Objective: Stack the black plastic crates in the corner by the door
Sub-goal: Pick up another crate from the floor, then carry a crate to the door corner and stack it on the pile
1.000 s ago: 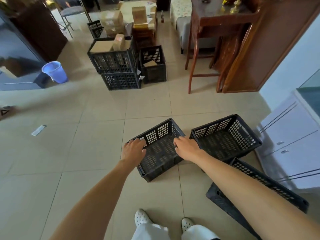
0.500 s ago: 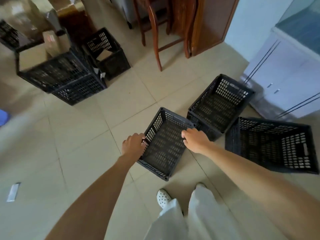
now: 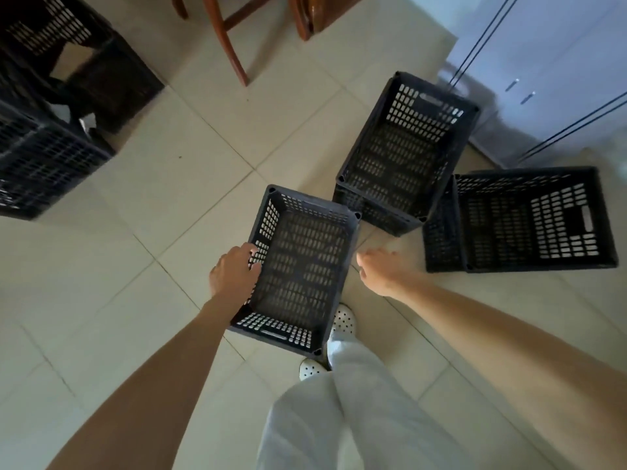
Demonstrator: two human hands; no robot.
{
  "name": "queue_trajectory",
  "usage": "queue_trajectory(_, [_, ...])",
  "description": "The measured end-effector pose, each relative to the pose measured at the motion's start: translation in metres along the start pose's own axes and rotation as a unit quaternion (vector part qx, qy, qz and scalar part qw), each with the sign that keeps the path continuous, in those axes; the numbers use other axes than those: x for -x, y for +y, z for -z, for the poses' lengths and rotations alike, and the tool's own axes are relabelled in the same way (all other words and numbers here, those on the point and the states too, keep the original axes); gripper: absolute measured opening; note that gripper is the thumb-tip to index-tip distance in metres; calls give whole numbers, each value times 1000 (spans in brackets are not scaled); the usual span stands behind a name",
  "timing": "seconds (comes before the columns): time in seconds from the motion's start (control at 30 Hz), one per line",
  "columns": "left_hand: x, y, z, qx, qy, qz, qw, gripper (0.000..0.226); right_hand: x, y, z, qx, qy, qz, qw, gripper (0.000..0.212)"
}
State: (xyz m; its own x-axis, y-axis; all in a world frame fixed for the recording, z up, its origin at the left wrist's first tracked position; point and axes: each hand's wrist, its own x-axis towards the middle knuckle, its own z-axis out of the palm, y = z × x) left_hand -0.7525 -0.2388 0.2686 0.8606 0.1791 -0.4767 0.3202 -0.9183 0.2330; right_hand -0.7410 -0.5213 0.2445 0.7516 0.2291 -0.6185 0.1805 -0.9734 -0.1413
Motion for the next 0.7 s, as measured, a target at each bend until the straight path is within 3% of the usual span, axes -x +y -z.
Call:
queue_trajectory(0.17, [-54,-15,-41,36,-16,0,999,28,-48,-1,-36,-35,-19,-48,998,34])
queue_trajectory(0.4, [-125,-67,-118,-15,-79,-15,997,43,-103,14,-126,-63,-43,-109,991,31])
queue_trajectory(0.7, [-184,-117,-204,58,-75,63,994,77,-149,11,-231,-258,-159,-244,921,61])
